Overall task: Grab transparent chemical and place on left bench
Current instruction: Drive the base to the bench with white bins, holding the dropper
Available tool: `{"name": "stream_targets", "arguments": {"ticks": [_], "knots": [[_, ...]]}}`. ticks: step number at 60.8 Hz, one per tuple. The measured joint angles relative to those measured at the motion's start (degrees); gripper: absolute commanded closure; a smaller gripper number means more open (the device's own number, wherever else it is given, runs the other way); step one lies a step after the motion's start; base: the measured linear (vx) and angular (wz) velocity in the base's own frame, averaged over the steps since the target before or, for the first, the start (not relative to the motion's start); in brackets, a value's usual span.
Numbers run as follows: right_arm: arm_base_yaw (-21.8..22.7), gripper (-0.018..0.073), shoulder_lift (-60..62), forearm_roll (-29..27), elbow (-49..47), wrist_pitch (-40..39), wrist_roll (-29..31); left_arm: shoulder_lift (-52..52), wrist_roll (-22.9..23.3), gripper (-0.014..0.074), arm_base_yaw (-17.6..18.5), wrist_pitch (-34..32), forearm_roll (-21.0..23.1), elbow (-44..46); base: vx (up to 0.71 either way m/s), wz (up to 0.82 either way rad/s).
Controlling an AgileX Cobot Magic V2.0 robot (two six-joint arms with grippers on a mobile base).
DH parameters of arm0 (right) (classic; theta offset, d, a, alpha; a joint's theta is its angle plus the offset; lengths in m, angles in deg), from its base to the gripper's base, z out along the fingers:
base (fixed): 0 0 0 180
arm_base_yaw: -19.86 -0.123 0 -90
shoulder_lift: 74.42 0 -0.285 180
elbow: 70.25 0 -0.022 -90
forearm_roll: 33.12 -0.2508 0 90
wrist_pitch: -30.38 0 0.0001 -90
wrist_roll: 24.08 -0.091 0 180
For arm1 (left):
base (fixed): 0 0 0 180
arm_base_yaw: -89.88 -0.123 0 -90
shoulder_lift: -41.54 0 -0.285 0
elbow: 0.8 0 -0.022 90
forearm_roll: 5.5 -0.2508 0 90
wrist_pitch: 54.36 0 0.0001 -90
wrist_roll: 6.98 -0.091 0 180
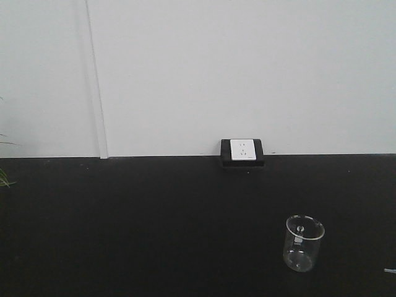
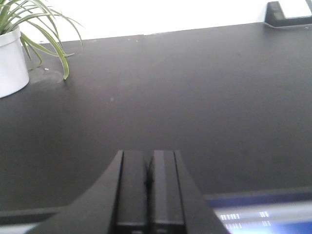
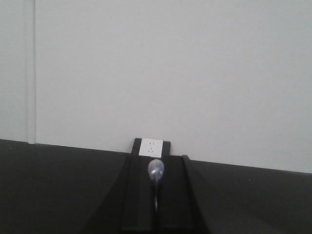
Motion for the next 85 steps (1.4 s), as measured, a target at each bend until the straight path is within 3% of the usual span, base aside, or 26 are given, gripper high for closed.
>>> {"name": "stream_targets", "arguments": {"ticks": [57,85], "knots": [[0.0,0.0562,0.0,0.0,0.0,0.0,0.0,0.0,0.0,0.06,0.0,0.0,0.0,0.0,-0.33,-0.05],[0.0,0.0562,0.0,0.0,0.0,0.0,-0.1,0.0,0.0,0.06,0.0,0.0,0.0,0.0,-0.29,0.25]]}}
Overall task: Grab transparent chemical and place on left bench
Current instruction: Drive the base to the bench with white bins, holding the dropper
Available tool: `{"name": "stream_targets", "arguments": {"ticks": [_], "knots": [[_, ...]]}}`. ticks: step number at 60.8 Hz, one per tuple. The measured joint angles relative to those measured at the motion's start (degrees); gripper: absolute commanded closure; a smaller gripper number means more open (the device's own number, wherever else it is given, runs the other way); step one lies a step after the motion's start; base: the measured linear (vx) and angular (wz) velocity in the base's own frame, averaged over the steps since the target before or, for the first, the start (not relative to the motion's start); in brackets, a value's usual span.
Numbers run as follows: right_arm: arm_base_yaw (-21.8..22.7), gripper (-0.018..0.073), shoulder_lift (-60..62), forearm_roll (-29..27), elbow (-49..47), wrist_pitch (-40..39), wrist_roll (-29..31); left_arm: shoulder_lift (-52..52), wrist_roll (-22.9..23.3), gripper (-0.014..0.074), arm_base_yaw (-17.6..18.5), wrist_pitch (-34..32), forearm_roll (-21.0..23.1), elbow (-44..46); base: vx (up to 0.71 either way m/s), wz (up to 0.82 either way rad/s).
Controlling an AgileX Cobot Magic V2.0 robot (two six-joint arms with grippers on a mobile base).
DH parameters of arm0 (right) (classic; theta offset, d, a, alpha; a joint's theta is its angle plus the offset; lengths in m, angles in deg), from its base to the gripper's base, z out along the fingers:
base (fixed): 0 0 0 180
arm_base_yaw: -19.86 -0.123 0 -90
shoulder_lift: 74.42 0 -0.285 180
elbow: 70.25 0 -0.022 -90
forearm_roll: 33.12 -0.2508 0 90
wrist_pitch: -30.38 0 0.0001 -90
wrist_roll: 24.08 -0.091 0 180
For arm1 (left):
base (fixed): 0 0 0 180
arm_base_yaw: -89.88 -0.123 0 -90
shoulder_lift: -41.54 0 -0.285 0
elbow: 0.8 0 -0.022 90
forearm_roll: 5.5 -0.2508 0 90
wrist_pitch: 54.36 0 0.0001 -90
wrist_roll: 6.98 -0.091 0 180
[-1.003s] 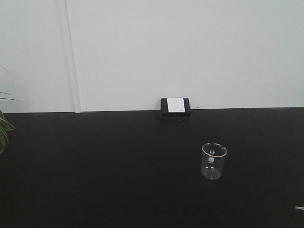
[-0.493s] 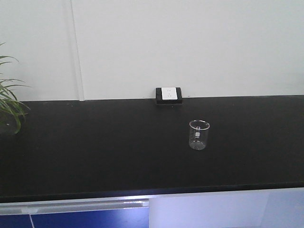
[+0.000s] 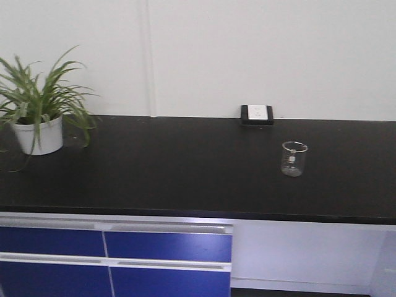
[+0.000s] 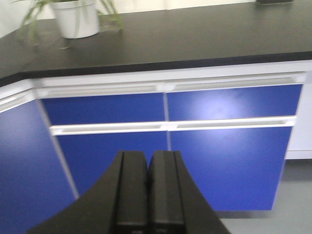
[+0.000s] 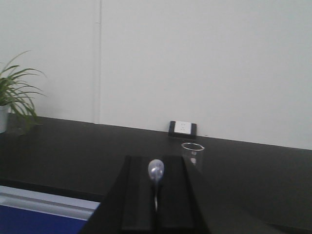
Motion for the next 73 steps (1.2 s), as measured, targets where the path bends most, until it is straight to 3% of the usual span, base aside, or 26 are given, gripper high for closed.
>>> {"name": "stream_targets", "arguments": {"ticks": [73], "knots": [[0.0,0.0562,0.0,0.0,0.0,0.0,0.0,0.0,0.0,0.06,0.0,0.0,0.0,0.0,-0.05,0.88]]}}
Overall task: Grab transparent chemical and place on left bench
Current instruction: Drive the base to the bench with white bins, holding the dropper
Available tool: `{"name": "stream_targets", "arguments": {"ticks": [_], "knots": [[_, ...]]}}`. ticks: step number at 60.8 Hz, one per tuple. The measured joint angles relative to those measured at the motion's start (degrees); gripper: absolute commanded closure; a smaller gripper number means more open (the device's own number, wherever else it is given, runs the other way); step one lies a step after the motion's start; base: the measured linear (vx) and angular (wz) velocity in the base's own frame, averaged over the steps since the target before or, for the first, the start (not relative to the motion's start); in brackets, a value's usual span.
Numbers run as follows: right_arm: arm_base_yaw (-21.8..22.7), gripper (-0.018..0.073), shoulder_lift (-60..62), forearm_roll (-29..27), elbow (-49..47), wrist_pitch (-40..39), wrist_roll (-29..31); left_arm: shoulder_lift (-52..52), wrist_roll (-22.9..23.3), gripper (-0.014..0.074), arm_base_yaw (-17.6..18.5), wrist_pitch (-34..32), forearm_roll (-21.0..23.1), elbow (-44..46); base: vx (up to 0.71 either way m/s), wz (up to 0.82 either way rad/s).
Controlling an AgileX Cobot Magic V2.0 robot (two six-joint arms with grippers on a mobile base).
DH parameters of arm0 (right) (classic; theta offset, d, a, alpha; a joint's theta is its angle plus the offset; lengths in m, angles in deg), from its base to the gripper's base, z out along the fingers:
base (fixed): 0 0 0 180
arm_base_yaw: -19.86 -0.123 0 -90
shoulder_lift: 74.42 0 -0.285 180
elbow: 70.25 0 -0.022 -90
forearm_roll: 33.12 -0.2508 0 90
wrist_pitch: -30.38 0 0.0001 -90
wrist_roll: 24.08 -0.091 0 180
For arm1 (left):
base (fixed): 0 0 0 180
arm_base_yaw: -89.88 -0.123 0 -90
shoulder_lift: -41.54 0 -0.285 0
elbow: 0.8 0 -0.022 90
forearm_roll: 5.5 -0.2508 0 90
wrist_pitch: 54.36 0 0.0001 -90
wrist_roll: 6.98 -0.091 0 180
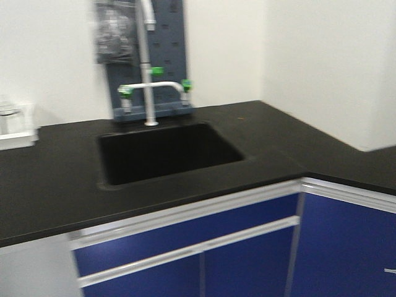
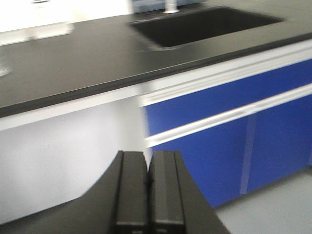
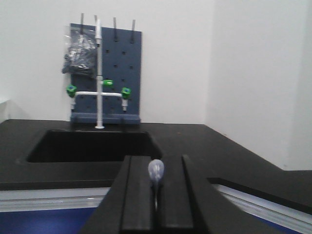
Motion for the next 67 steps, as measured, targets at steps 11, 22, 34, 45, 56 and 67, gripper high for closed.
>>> {"name": "stream_targets", "arguments": {"ticks": [11,22,34,45,56,67], "knots": [[0.0,0.0562,0.0,0.0,0.0,0.0,0.0,0.0,0.0,0.06,0.0,0.0,0.0,0.0,0.12,0.85],[0.0,0.0562,0.0,0.0,0.0,0.0,0.0,0.0,0.0,0.06,0.0,0.0,0.0,0.0,0.17,0.82],[0.0,0.0562,0.0,0.0,0.0,0.0,0.0,0.0,0.0,0.06,0.0,0.0,0.0,0.0,0.21,0.71],[0.0,0.0562,0.0,0.0,0.0,0.0,0.0,0.0,0.0,0.06,0.0,0.0,0.0,0.0,0.23,0.55],[0.0,0.0562,0.0,0.0,0.0,0.0,0.0,0.0,0.0,0.06,0.0,0.0,0.0,0.0,0.26,0.39],[0.0,0.0562,0.0,0.0,0.0,0.0,0.0,0.0,0.0,0.06,0.0,0.0,0.0,0.0,0.31,0.25]]}}
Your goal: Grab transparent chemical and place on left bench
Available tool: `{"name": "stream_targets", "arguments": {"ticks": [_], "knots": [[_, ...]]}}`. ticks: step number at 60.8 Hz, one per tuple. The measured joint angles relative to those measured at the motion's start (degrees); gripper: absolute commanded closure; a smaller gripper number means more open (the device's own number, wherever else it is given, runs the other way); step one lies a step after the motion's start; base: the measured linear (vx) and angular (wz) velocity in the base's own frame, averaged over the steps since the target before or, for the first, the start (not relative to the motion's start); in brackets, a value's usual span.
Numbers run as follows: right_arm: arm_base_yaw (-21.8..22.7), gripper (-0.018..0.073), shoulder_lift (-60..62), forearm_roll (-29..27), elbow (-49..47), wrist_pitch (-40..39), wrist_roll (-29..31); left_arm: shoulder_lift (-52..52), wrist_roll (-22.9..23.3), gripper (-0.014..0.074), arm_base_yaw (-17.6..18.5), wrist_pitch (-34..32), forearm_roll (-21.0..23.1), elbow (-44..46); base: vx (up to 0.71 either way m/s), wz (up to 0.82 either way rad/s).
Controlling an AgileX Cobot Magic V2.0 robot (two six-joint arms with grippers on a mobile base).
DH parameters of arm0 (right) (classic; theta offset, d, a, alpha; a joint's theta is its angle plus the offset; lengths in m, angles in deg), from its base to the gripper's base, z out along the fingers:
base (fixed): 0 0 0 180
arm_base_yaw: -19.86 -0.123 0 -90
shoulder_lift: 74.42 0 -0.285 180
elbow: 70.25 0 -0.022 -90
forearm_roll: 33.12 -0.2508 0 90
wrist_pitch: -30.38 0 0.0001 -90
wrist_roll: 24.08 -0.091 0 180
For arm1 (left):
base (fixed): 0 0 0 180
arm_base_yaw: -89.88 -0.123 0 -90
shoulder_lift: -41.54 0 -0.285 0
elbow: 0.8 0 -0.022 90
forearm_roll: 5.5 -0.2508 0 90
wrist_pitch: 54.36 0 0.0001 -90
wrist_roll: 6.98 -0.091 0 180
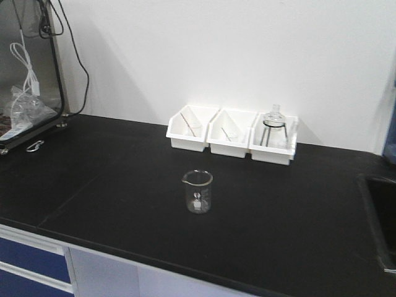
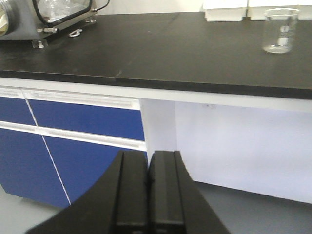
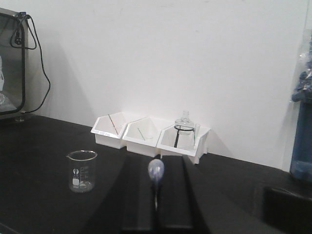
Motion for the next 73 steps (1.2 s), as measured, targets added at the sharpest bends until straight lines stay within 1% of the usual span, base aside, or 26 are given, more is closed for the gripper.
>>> {"name": "stream_targets", "arguments": {"ticks": [31,51,73], "knots": [[0.0,0.0562,0.0,0.0,0.0,0.0,0.0,0.0,0.0,0.06,0.0,0.0,0.0,0.0,0.34,0.08],[0.0,0.0562,0.0,0.0,0.0,0.0,0.0,0.0,0.0,0.06,0.0,0.0,0.0,0.0,0.25,-0.13],[0.0,0.0562,0.0,0.0,0.0,0.0,0.0,0.0,0.0,0.06,0.0,0.0,0.0,0.0,0.14,-0.16]]}}
